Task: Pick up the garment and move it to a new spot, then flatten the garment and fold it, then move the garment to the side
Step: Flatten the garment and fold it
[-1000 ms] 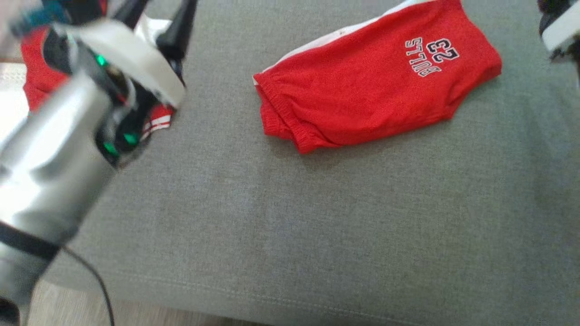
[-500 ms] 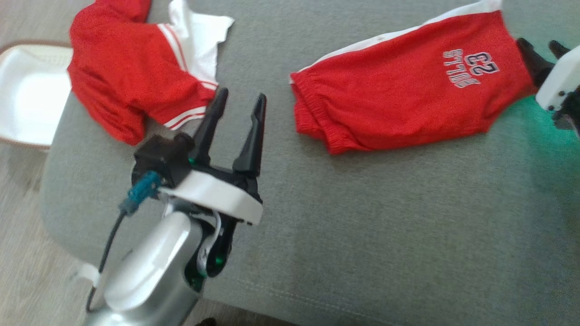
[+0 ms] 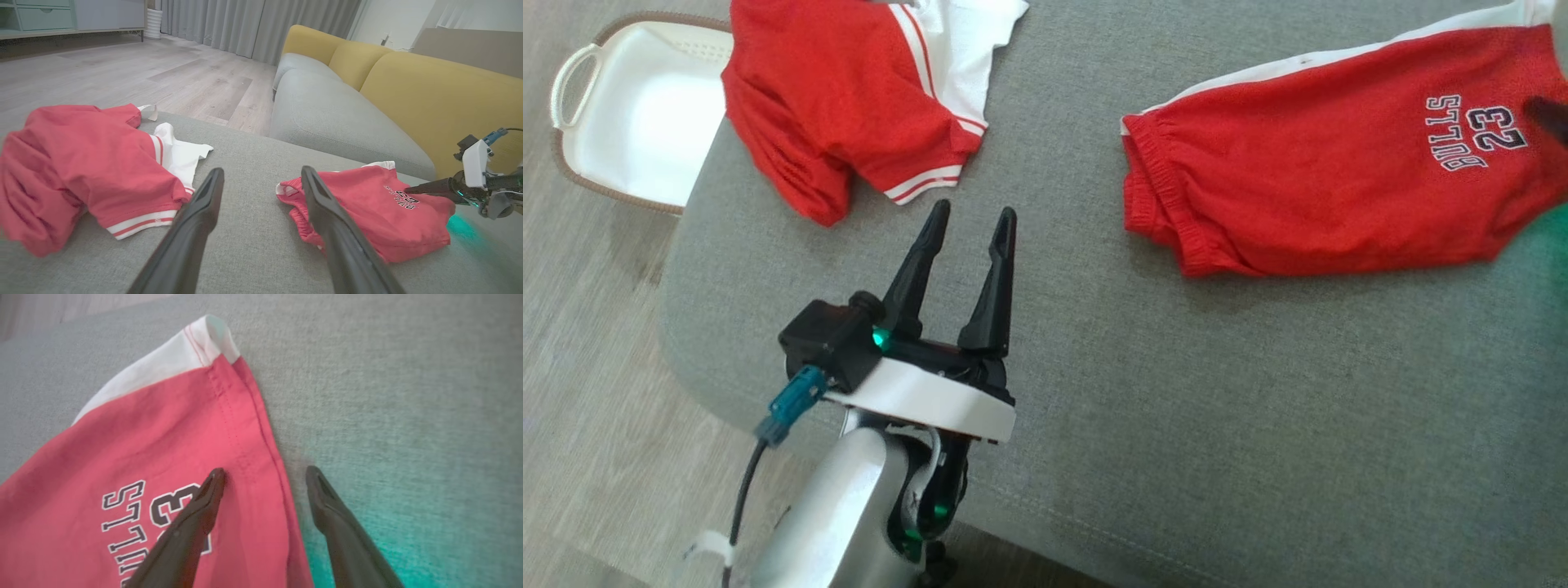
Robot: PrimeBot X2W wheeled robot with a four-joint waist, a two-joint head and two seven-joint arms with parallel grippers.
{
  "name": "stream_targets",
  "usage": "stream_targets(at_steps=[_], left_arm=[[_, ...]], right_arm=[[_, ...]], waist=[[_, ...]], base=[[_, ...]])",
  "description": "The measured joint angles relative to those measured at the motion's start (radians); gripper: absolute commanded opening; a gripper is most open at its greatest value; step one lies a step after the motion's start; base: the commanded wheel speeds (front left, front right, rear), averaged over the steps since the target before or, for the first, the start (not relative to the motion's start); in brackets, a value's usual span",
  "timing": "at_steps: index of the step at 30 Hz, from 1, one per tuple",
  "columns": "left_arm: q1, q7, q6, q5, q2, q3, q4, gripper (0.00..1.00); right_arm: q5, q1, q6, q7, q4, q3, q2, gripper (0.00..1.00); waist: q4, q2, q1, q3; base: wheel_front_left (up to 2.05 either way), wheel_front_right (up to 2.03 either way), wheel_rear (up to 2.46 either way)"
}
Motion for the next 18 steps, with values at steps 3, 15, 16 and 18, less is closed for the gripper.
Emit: stream_targets(at_steps=[3, 15, 16, 18], left_arm=[[0.006, 0.0, -0.016, 0.014, -0.008, 0.013, 0.008, 1.0], [0.007, 0.0, -0.024, 0.025, -0.015, 0.033, 0.008, 1.0], [0.007, 0.0, -0.024, 0.025, -0.015, 0.033, 0.008, 1.0], [0.007, 0.0, -0.023, 0.025, -0.016, 0.035, 0.007, 1.0]], right_arm=[[0.029, -0.004, 0.0, 0.08, -0.004, -0.013, 0.002, 1.0], [0.048, 0.012, 0.0, 0.113, -0.057, -0.006, 0.023, 0.0], [0.048, 0.012, 0.0, 0.113, -0.057, -0.006, 0.023, 0.0], [0.048, 0.028, 0.0, 0.073, -0.078, -0.007, 0.026, 0.0]], waist=[[0.004, 0.0, 0.0, -0.002], [-0.011, 0.0, 0.0, -0.01], [-0.011, 0.0, 0.0, -0.01], [-0.022, 0.0, 0.0, -0.015]], base=[[0.0, 0.0, 0.0], [0.0, 0.0, 0.0], [0.0, 0.0, 0.0], [0.0, 0.0, 0.0]])
